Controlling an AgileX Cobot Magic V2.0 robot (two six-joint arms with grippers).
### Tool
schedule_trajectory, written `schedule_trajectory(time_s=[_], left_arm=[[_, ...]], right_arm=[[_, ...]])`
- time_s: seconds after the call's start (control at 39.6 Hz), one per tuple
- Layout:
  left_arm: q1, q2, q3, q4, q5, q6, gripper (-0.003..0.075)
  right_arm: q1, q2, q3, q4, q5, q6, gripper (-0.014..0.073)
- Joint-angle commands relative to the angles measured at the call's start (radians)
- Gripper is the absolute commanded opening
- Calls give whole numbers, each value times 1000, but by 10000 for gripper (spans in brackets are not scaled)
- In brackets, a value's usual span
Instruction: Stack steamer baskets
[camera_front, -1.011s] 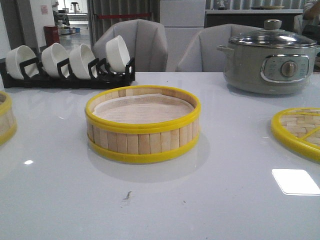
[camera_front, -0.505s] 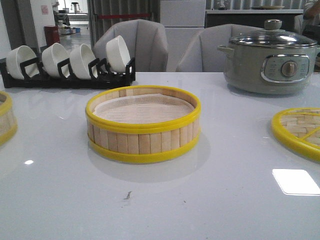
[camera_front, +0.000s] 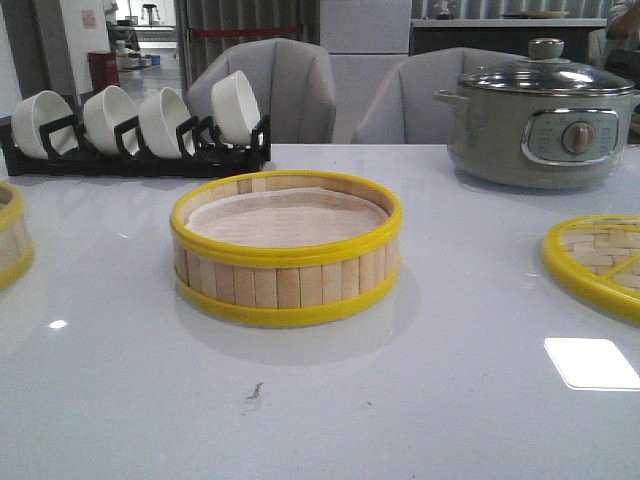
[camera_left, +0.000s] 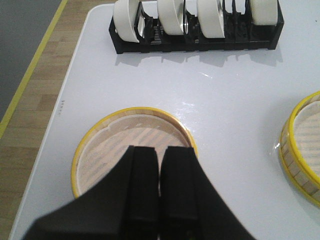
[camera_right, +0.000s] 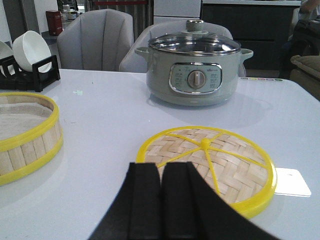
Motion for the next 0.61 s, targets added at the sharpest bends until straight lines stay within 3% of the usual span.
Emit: schedule_trajectory(time_s=[0.0, 0.58], left_arm=[[-1, -15, -38, -5, -67, 27, 83], [-1, -14, -38, 18, -105, 27, 83]], right_arm=[[-8, -21, -14, -11, -90, -8, 48], [-8, -21, -14, -11, -90, -8, 48]])
